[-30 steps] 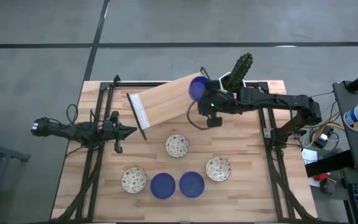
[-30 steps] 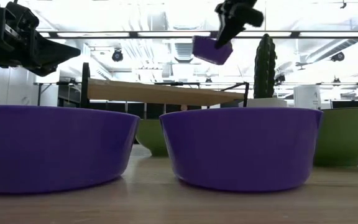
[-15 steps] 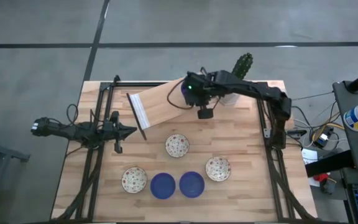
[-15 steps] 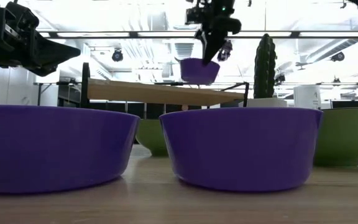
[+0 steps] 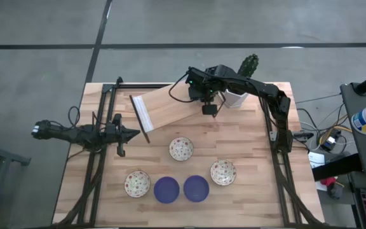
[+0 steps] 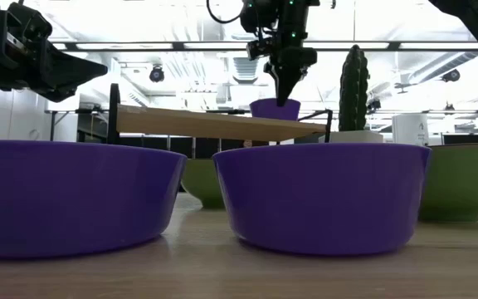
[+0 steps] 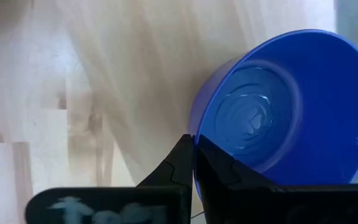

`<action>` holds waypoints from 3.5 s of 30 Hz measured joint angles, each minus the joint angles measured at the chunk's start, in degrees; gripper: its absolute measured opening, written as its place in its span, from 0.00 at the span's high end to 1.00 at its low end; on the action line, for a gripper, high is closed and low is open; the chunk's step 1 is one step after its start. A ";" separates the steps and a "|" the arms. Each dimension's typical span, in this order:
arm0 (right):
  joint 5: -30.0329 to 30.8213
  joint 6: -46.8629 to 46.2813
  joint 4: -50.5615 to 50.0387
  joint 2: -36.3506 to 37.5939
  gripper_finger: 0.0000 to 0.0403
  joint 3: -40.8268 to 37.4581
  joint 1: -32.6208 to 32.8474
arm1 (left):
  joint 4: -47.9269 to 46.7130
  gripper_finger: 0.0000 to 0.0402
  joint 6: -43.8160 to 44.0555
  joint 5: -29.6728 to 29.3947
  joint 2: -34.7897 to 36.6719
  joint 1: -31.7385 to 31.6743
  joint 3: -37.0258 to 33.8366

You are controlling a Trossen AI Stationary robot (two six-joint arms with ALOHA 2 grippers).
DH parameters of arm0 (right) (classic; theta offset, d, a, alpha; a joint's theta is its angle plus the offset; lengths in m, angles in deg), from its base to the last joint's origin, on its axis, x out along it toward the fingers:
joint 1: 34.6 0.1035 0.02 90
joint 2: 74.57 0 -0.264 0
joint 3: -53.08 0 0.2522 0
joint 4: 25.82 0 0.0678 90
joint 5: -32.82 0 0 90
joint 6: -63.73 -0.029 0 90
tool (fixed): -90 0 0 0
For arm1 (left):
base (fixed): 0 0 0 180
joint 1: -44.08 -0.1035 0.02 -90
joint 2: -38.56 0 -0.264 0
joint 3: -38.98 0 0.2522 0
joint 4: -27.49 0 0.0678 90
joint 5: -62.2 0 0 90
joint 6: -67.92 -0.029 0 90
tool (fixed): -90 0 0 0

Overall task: Pick & Place Mini bowls
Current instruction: Put the top blue bowl on the shelf, then stack the right blue bowl on top of the blue bowl on the shelf

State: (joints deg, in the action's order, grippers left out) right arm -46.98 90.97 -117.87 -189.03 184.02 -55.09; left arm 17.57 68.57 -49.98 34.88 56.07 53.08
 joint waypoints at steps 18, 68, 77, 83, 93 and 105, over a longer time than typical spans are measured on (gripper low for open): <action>-2.78 -1.81 1.10 0.00 0.98 -0.30 0.09 | 0.00 1.00 0.00 -0.01 0.00 -0.01 0.00; -5.74 -21.09 2.73 0.59 0.77 -0.45 39.25 | 0.00 1.00 0.00 -0.01 0.00 0.00 0.00; -5.73 -25.17 7.05 -1.92 0.80 -1.90 45.86 | 0.00 1.00 0.00 0.01 0.00 0.00 0.01; -5.76 -27.79 12.36 -2.02 0.79 -5.89 48.70 | 0.00 1.00 0.00 -0.01 0.00 -0.01 0.00; -5.74 -30.50 25.82 -2.21 0.81 -16.42 53.23 | 0.02 1.00 0.00 0.00 0.00 0.00 0.00; -6.02 -33.00 34.20 -2.19 0.79 -25.36 54.64 | 0.01 1.00 0.00 0.00 0.00 -0.02 0.00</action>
State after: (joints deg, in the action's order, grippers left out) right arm -53.00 57.97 -83.67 -191.21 158.66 -0.44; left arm 17.58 68.57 -49.99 34.88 56.05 53.08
